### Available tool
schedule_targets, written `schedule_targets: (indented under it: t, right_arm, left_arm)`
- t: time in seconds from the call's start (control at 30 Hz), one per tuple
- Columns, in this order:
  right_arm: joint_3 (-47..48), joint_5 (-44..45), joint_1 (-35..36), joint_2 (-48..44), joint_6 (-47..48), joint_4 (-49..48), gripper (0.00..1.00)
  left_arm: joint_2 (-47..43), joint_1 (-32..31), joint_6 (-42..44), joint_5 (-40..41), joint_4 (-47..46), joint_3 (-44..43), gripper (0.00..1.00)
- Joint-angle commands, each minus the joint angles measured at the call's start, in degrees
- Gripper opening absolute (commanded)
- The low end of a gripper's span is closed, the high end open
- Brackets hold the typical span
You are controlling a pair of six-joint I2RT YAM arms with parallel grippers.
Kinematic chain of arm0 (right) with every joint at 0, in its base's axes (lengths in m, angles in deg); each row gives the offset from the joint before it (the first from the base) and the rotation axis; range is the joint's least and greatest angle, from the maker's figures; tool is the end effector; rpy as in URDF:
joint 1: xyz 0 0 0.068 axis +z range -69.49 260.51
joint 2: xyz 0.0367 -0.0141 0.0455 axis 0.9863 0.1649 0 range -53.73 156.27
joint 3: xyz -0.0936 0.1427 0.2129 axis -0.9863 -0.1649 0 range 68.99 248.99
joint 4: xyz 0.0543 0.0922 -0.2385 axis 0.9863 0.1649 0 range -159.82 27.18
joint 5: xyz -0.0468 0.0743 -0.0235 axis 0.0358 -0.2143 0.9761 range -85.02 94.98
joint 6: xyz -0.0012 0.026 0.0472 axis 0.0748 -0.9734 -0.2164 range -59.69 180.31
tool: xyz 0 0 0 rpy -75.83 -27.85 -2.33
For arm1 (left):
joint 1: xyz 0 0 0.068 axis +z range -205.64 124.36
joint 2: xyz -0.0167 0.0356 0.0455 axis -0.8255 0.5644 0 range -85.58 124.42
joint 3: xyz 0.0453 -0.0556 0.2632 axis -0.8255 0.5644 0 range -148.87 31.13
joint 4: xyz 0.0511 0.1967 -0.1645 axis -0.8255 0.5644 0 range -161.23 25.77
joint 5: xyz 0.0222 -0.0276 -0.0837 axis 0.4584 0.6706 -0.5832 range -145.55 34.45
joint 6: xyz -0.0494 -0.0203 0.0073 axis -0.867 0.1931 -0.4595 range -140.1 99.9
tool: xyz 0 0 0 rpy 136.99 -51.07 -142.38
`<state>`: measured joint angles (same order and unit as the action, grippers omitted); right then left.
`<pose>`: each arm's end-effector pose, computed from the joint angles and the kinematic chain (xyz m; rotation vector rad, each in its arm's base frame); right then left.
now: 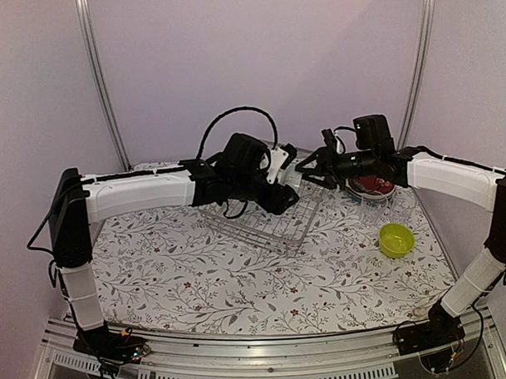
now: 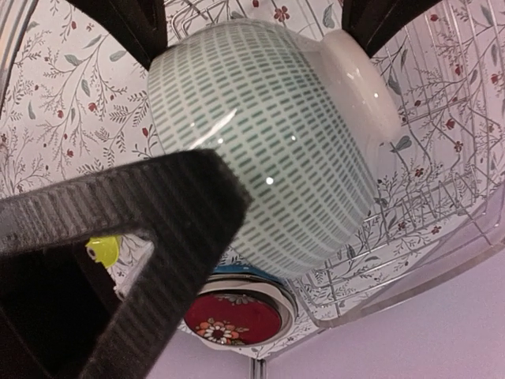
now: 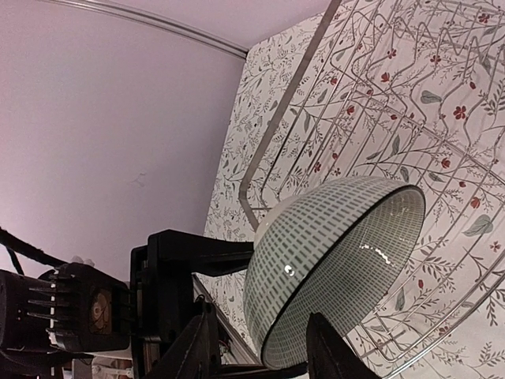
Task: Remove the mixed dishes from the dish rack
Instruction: Pass from the left arm to the right
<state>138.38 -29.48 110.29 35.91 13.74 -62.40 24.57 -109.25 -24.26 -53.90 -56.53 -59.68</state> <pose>0.3028 0.1965 0.3011 -0.0888 2.2838 1.3871 0.2694 -0.3638 0.2754 0.9116 2.0203 -0.5409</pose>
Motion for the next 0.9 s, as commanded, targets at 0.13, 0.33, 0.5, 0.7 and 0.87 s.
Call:
schedule_targets:
  t: [0.13,0.33,0.5,0.7,0.87]
  right_arm:
    - [0.76,-2.56,0.73,2.4,-4.24,-6.6,0.28]
    - [0.12,-3.99,1.09,3.3,-7.11,-10.96,0.14]
    - [-0.61,-3.95,1.2,3.61,-8.64,-12.38,0.0]
    - [-0.57,-3.53,1.03,2.11,-8.51,-11.92,0.0]
    - [-0.03,-3.34,-0.19,-0.12,-6.98,-8.58,0.0]
  left_arm:
    - [-4.63,-0.98,-0.68,-1.21,-7.36,2.19,0.56]
    - [-5.15,-1.06,-0.67,-1.06,-8.62,3.18,0.56]
    - [-5.88,-1.06,-0.78,-0.62,-10.09,4.34,0.56]
    - [-7.23,-1.06,-0.33,0.42,-9.99,5.54,0.88]
    - [-9.41,-0.89,0.68,2.52,-10.01,7.15,0.99]
